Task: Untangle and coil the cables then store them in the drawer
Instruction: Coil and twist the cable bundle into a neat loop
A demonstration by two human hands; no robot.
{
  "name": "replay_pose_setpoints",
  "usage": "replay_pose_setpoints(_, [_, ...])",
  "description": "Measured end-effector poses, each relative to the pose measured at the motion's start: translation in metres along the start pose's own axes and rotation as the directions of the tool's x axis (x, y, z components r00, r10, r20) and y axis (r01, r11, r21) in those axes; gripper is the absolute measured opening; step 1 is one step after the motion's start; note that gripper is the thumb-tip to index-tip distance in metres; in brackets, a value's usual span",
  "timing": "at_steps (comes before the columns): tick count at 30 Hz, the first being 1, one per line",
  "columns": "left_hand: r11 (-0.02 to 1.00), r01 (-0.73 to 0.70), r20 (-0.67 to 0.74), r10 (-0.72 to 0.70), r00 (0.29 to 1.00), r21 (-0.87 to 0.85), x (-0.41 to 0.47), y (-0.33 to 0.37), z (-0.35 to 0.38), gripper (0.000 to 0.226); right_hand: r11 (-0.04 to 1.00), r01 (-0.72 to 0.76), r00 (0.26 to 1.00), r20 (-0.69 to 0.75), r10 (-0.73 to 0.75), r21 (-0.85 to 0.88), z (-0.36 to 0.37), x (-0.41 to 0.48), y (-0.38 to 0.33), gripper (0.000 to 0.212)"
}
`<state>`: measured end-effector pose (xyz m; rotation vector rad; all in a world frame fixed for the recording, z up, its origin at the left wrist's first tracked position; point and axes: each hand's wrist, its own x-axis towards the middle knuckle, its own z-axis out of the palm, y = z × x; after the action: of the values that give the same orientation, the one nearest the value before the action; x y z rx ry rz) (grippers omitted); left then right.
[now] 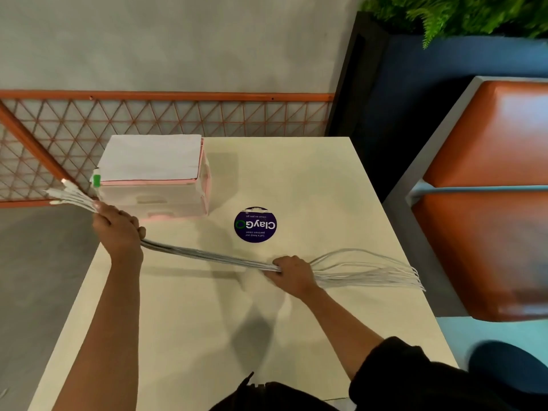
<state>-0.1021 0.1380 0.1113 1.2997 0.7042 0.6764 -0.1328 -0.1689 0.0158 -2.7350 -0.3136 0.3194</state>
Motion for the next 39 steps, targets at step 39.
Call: replay_pose_setpoints(39, [0.734, -0.502, 0.888, -0.414, 0.202, 0.457, -0.129, -0.080, 0.085, 0.040, 0.981, -0.194, 0.979, 0.066, 0.195, -0.020, -0.049, -0.007, 0.033, 0.034])
